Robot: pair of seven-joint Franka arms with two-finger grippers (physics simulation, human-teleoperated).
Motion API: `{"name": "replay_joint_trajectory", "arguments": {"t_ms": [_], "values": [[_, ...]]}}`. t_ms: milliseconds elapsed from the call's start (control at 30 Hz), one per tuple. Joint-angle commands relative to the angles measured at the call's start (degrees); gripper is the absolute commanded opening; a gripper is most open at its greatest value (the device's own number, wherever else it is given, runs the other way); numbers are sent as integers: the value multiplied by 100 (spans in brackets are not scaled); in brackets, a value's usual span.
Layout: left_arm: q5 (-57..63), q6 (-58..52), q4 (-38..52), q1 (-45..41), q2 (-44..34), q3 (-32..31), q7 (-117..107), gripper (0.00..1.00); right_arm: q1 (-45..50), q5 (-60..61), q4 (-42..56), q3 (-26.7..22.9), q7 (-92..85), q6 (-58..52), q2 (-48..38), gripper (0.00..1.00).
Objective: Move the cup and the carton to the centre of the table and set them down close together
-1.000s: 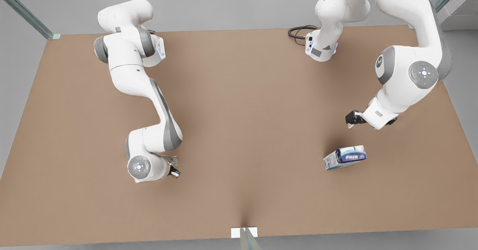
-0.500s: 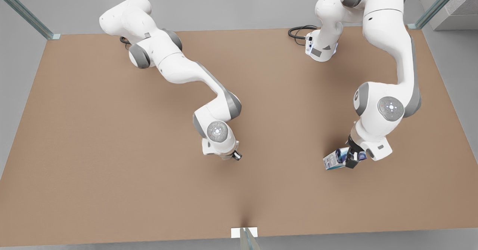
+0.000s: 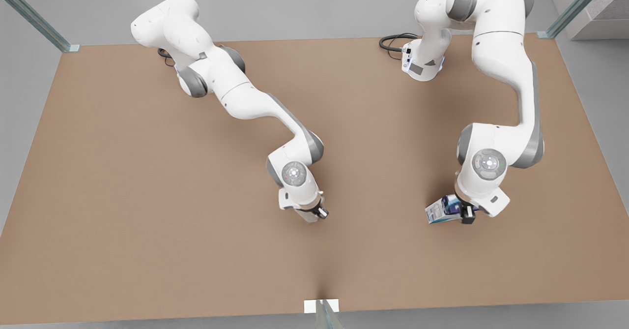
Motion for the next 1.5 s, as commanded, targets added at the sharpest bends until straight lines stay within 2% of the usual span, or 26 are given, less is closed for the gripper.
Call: {"name": "replay_joint_trajectory", "arguments": {"t_ms": [0,33,333,400,467,600,633,667,700,733,767,800,833,867,900,1067,1133,1200,1300,1367,1467], "values": [[0,0,1,-1,4,1,-140,100,0,-14,2,10,2,12,-1,83],[9,0,-8,25,30,10,-484,100,0,-14,29,10,2,-6,-1,100],[53,44,-35,193,92,10,-238,100,-62,21,204,142,-24,126,-62,100],[62,35,-43,193,171,18,-238,100,-299,74,196,379,-86,-304,-396,100],[71,26,-43,193,197,45,-238,100,-853,109,125,388,-894,-1016,-871,100],[71,26,-43,193,223,45,-247,100,-2320,-137,-912,441,-3407,-2554,-2514,100],[71,35,-43,193,276,45,-247,100,-2680,-329,-1763,502,-4040,-2747,-3208,100],[62,35,-52,193,294,45,-256,100,-3278,-874,-2554,888,-4708,-3073,-3920,100],[53,35,-61,193,329,45,-256,100,-3841,-1227,-3600,1205,-5341,-2810,-4597,100],[53,44,-61,193,364,45,-264,100,-4061,-1227,-4321,1188,-5895,-2379,-4993,100],[44,44,-61,193,373,36,-264,100,-4228,-1227,-4621,1118,-6211,-2431,-5379,100],[53,44,-70,193,399,45,-238,94,-4307,-1218,-4770,784,-6818,-2528,-5713,100],[44,53,-70,193,408,45,-229,70,-4421,-1218,-4946,705,-7002,-2677,-5977,100],[36,53,-70,193,408,45,-203,55,-4448,-1253,-5086,626,-7275,-2932,-6381,100],[44,62,-61,193,434,45,-185,55,-4439,-1279,-5227,599,-7284,-2968,-6540,100],[-8,44,-35,193,452,36,-141,58,-4413,-1253,-5245,608,-7179,-2933,-6566,100],[-61,-105,-35,175,39,-25,-63,62,-4404,-1253,-5245,608,-7179,-2941,-6575,100],[-360,-457,-61,-106,-216,-34,228,62,-4386,-1253,-5236,608,-7179,-2941,-6575,100],[-650,-1239,-272,-1441,-752,-34,334,63,-4369,-1253,-5227,617,-7179,-2933,-6575,100],[-861,-1283,-404,-2391,-875,-34,17,63,-4360,-1253,-5219,617,-7179,-2933,-6575,100],[-1116,-1064,-395,-2883,-831,-34,-616,63,-4369,-1253,-5219,617,-7179,-2941,-6575,100]]}}
